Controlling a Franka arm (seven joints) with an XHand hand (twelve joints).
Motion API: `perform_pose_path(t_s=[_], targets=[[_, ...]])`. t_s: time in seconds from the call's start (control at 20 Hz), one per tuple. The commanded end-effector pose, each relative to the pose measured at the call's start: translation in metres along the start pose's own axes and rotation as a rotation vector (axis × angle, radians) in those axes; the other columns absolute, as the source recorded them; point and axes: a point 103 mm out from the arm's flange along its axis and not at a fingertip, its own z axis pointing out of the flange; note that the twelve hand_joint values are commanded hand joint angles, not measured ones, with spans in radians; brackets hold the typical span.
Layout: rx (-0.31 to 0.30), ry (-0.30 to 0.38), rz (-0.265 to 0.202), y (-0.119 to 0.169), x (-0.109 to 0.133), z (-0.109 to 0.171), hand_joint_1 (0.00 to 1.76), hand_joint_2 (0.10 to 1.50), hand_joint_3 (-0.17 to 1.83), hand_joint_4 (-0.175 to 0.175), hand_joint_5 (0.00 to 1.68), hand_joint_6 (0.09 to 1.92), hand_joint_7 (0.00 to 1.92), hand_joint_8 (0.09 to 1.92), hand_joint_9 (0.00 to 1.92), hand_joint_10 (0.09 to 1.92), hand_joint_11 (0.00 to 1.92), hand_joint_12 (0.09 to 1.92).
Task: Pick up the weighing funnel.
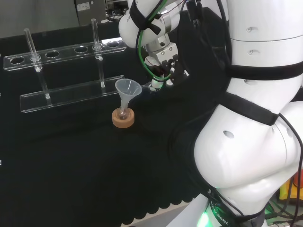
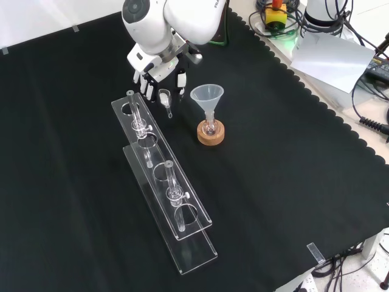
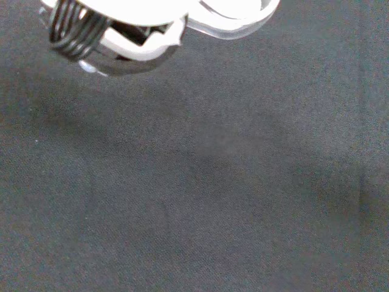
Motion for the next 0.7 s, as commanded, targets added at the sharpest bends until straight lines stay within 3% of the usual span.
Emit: perform_pose_path(t_s=[0.05, 0.7], targets=[[-0.01, 0.005, 0.025, -0.019, -0.026, -0.01, 1.07, 0.68, 0.83, 0.175, 1.07, 1.11, 0.86, 0.66, 1.11, 0.4, 0.79, 1.2], [-0.007, -0.019, 0.091, -0.057, -0.059, -0.039, 1.07, 0.67, 0.83, 0.175, 1.07, 1.1, 0.86, 0.66, 1.11, 0.4, 0.79, 1.2]])
